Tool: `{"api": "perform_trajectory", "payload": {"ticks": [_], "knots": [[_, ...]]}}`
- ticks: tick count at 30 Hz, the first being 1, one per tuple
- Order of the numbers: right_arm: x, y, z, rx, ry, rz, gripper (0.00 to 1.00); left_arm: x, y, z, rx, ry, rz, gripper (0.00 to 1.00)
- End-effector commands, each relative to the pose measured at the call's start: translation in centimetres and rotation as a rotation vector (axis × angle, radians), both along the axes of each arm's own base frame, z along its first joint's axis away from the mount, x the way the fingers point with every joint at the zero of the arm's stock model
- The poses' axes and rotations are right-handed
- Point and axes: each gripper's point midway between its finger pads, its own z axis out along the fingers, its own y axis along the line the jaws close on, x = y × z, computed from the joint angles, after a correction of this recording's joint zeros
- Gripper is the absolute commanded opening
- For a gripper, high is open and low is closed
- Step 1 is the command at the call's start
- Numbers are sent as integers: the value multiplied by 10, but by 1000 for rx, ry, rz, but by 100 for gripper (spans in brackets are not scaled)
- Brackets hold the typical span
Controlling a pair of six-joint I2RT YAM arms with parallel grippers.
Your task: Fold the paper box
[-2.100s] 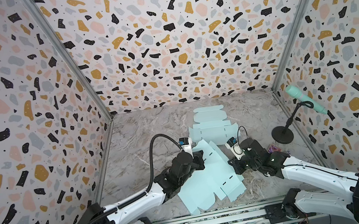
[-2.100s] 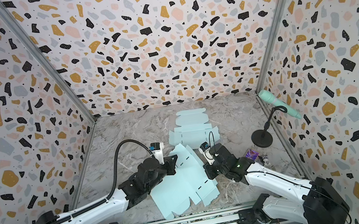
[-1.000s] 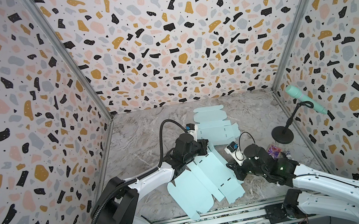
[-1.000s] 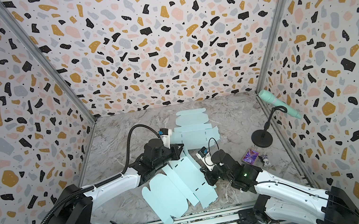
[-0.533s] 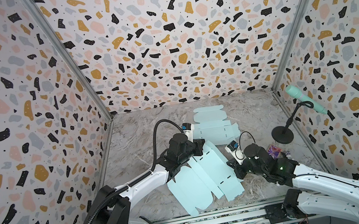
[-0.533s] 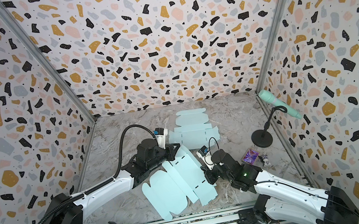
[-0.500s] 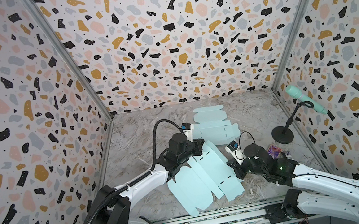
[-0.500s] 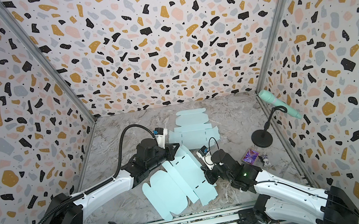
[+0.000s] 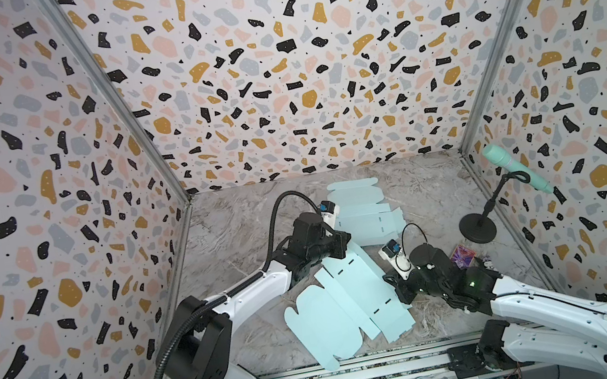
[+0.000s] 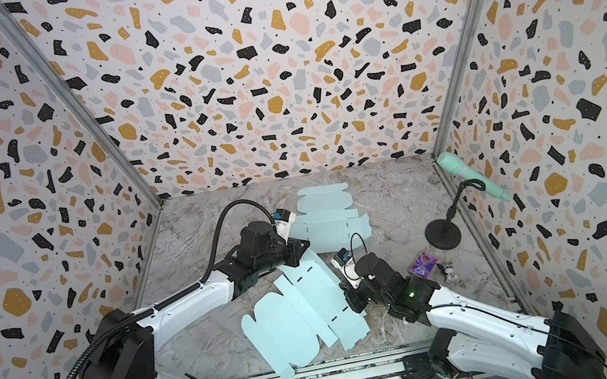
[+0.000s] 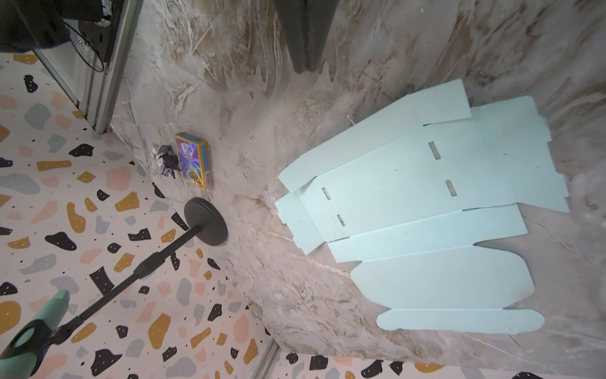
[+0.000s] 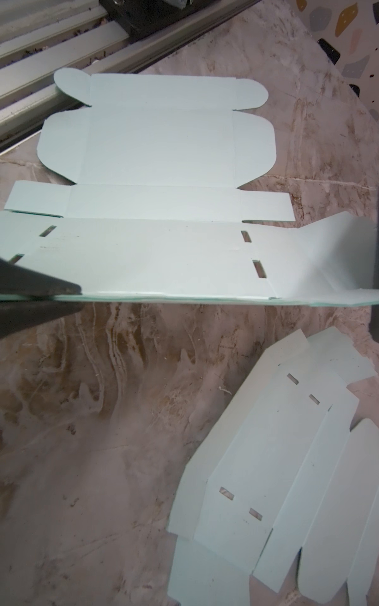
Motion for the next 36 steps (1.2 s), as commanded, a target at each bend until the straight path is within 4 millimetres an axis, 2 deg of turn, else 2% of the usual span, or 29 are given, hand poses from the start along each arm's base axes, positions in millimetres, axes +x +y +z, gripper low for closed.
{"api": "perform_trajectory", "payload": {"ticks": [1,8,13,19,26,32,36], "knots": [[8,3,14,6,-33,-9,0,-10,-1,6,14,-21,-57,3],[13,8,13,5,-27,-14,0,-27,9,9,30,-33,-60,2],[15,11,19,19,-34,-15,0,-37,10,-2,44,-13,-51,2],[15,12,18,17,-33,-13,0,-48,-5,-18,37,12,-74,2],[16,12,15,11,-31,-15,0,-63,-23,-14,-2,2,-88,1],[17,11,11,-4,-32,-14,0,-76,-27,-19,-13,7,-100,1],[15,9,11,-23,-38,-15,0,-82,-18,-27,-11,14,-76,0]]}}
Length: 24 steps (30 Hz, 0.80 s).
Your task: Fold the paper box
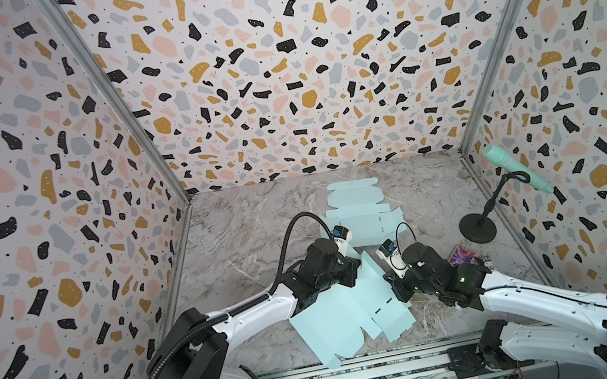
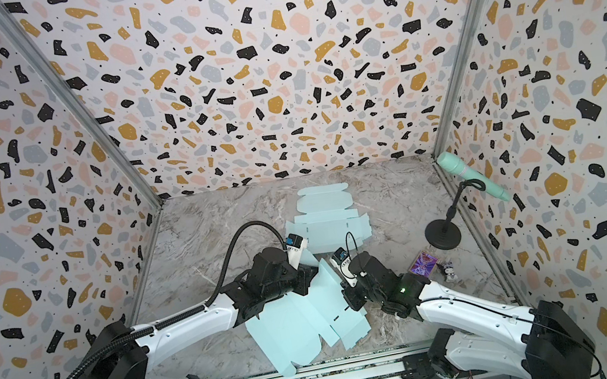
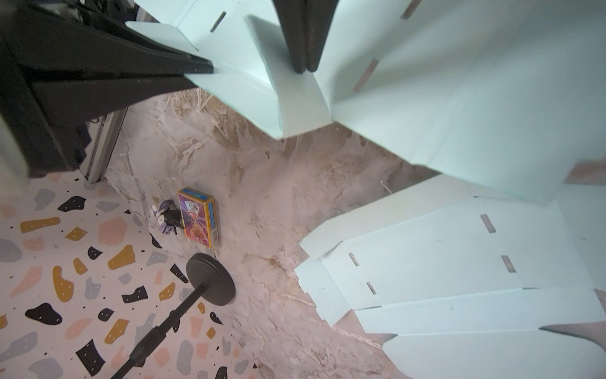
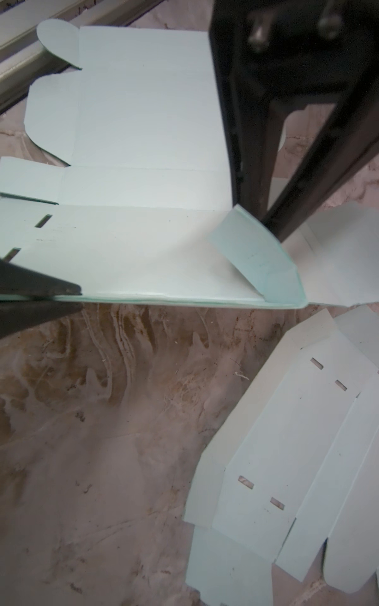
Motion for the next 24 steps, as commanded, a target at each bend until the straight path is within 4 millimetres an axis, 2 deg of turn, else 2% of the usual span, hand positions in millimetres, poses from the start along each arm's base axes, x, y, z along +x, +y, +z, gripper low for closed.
{"api": "perform_trajectory", "payload": {"ticks": [1,3,8,13,16,20,24], "knots": [[7,10,26,43,-72,16,0,-10,0,9,-59,-20,-3,0],[5,8,27,39,-83,15,0,-9,15,6,-56,-20,38,1],[2,6,26,38,-89,30,0,-13,52,9,-85,-30,100,19],[0,7,23,31,-81,42,0,-9,91,7,-82,-47,191,29],[1,7,24,35,-89,40,0,-5,109,4,-84,-50,240,45],[1,6,28,44,-100,36,0,2,128,-4,-89,-38,285,59],[-1,6,28,46,-100,42,0,7,130,-15,-58,-29,274,72]]}}
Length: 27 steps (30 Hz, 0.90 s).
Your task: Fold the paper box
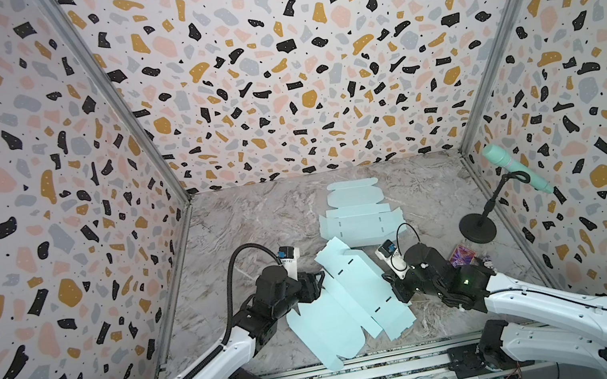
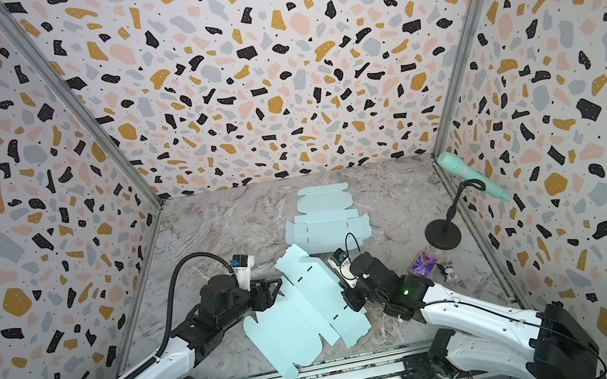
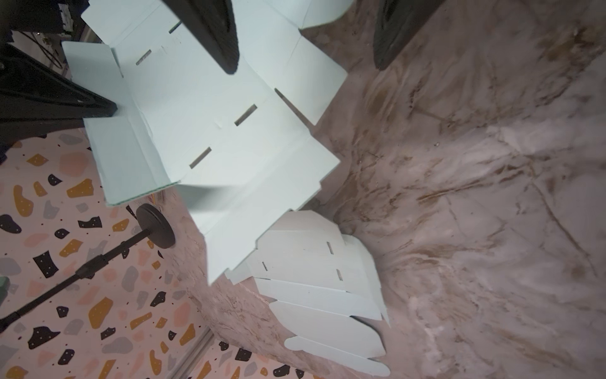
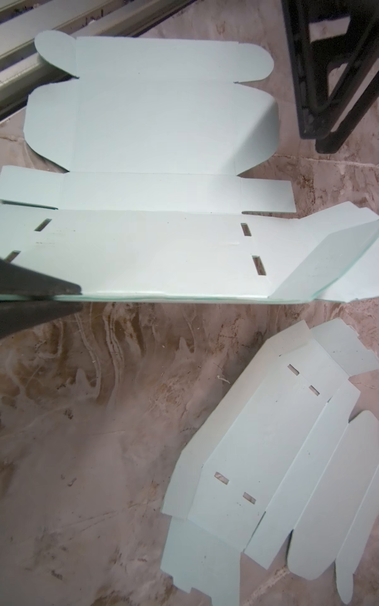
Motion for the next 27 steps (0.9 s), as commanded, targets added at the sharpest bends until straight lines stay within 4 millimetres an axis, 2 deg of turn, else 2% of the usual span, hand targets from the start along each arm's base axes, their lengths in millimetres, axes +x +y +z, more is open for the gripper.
{"api": "perform_trajectory", "payload": {"ticks": [1,5,9,22,27], "knots": [[1,3,15,35,-38,11,0,2,-7,-4,11,-7,-53,74],[0,4,15,38,-37,16,0,4,-19,-7,6,4,-111,76],[0,3,15,40,-37,7,0,6,-29,-1,-22,-19,-152,76],[1,4,12,34,-29,4,0,-11,-50,13,-57,-75,-258,62],[2,4,14,35,-34,2,0,-18,-53,11,-50,-72,-272,58]]}}
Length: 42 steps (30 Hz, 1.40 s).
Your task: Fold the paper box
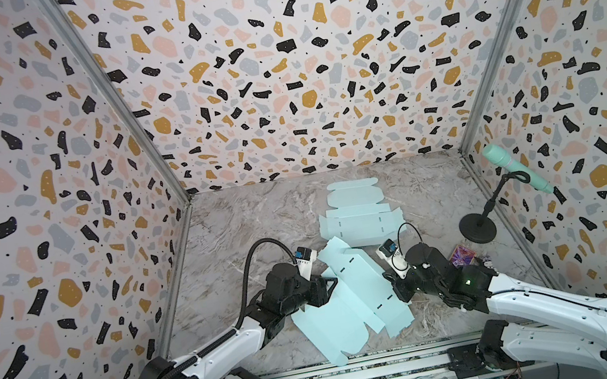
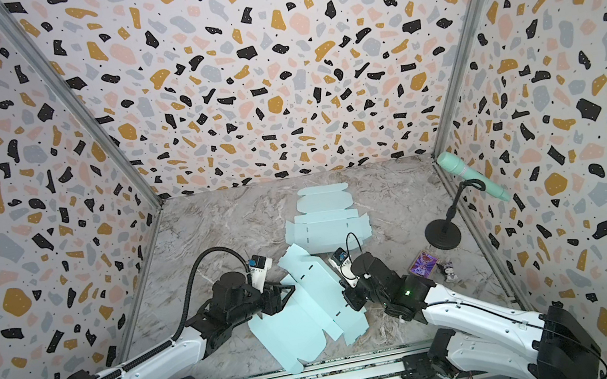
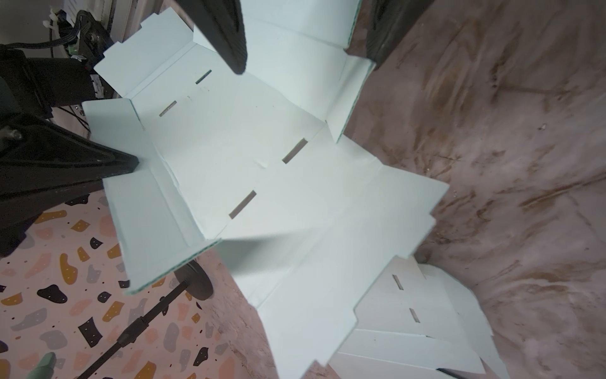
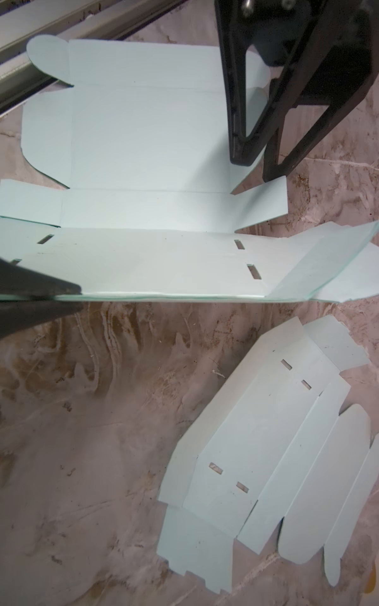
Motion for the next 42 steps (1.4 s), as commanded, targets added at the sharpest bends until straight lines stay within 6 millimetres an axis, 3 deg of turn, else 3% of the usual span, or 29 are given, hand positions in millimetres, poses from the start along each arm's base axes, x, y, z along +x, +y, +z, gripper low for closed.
{"api": "perform_trajectory", "payload": {"ticks": [1,9,16,26,32,42], "knots": [[2,4,10,29,-24,1,0,0,-11,20,-40,-65,-42,58],[3,3,11,25,-29,-2,0,-11,-20,20,0,-86,-78,51],[1,2,10,30,-30,-3,0,-16,-21,14,30,-84,-82,50],[-3,5,8,33,-22,28,0,-3,-12,21,104,-105,-14,55],[-5,6,5,43,-13,39,0,1,-18,16,132,-89,-34,54],[0,6,8,37,-23,18,0,-11,-24,8,107,-74,-63,47]]}}
